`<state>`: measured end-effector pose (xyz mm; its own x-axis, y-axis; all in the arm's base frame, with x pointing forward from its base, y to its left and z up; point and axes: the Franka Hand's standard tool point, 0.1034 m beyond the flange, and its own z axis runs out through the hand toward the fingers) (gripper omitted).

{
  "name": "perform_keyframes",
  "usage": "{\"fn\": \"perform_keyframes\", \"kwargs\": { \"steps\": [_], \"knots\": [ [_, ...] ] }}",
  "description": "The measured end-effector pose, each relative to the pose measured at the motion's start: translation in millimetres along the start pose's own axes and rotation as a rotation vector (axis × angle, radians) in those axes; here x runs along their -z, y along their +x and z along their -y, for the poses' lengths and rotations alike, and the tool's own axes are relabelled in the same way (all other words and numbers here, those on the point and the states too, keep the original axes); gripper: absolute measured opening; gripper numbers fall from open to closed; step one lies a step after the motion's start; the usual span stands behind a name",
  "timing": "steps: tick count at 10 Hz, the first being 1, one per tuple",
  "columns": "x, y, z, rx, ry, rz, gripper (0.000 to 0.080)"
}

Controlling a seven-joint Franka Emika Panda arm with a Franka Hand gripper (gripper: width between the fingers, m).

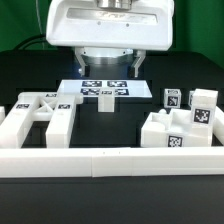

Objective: Assemble chair

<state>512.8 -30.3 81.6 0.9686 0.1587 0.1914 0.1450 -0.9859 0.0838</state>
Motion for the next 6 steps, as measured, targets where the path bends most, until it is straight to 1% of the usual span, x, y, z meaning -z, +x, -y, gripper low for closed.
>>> {"fn": "perform_keyframes", "kwargs": {
  "steps": [1, 2, 3, 4, 5, 6],
  "knots": [
    [-0.9, -1.2, -0.8, 0.001, 0.000, 0.004, 0.0649],
    [-6.5, -12.3, -5.7, 0.011, 0.026, 0.079, 0.0649],
    [-12.0, -21.1, -2.8, -0.035, 0.048, 0.153, 0.0649],
    [-21.8, -35.0, 5.3, -0.083, 0.067, 0.242, 0.0649],
    [-29.4, -42.4, 7.4, -0.087, 0.081, 0.302, 0.0649],
    [-29.2, -40.1, 8.8, -0.086, 0.093, 0.333, 0.0649]
  ]
}}
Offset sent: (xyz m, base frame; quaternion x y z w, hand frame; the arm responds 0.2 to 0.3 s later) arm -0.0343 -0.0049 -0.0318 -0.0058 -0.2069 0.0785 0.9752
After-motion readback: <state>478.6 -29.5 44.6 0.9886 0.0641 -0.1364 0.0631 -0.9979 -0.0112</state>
